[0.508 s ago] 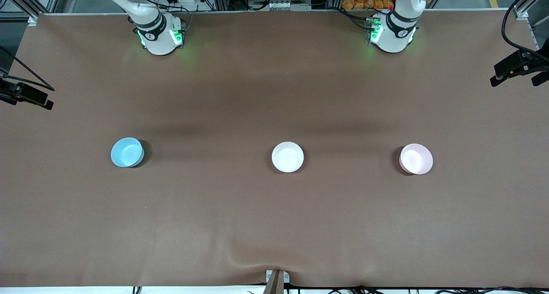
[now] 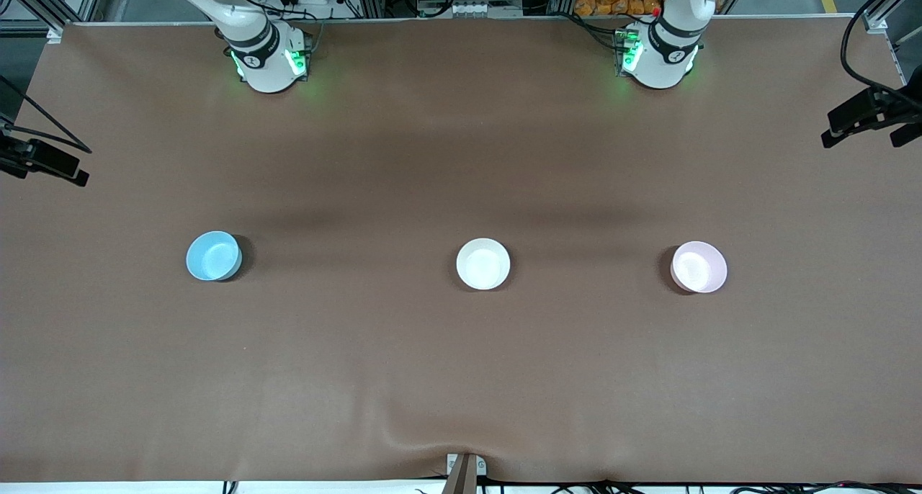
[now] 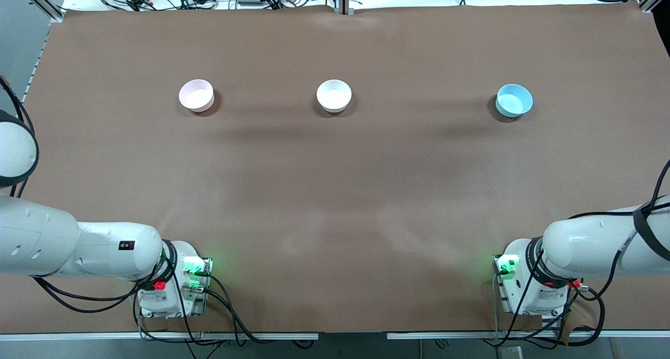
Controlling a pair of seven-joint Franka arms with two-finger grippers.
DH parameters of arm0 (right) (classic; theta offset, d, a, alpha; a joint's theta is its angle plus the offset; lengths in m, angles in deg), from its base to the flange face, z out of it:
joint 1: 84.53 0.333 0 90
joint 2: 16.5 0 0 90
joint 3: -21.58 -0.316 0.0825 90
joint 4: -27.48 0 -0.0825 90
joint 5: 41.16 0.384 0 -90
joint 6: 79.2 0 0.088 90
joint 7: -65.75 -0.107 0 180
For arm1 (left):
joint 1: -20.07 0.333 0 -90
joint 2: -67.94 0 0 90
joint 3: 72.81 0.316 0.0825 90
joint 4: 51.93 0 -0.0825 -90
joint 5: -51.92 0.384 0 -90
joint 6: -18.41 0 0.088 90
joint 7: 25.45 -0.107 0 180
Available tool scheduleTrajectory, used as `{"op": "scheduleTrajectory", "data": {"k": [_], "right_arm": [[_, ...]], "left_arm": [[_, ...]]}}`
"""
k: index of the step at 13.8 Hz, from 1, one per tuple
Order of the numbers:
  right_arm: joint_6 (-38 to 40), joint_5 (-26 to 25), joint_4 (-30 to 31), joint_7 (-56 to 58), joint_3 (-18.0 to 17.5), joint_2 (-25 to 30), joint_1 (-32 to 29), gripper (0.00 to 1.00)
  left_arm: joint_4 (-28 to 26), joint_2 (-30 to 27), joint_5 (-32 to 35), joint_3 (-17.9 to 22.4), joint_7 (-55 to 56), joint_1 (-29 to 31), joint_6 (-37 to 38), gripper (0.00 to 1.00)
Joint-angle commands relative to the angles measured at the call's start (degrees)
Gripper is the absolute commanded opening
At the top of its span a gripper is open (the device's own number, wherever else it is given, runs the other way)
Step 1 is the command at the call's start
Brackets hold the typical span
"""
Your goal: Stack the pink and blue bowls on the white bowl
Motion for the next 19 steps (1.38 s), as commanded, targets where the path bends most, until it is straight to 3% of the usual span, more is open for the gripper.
{"op": "scheduleTrajectory", "data": {"k": [1,4,9,16,19], "right_arm": [[-0.6,-0.3,1.2,-0.5,-0.5,1.4,-0.2,1.0],[-0.7,-0.3,1.2,-0.4,-0.5,1.2,-0.2,1.0],[-0.8,-0.3,1.9,-0.4,-0.5,1.2,-0.3,1.0],[-2.5,-0.3,3.7,-0.2,-0.5,1.1,-0.6,1.0],[-3.2,-0.3,4.0,-0.2,-0.4,1.0,-0.7,1.0]], "left_arm": [[0.6,3.5,0.7,0.0,0.7,-0.3,-0.1,1.0],[0.6,10.6,0.3,0.1,-1.4,1.4,-1.8,1.0],[-0.4,23.5,0.3,-0.1,-7.0,1.9,-14.5,1.0],[-20.0,26.2,0.0,-0.6,-7.4,1.7,-41.2,1.0],[-22.5,26.1,0.0,-0.6,-8.4,2.7,-42.3,0.75]]}}
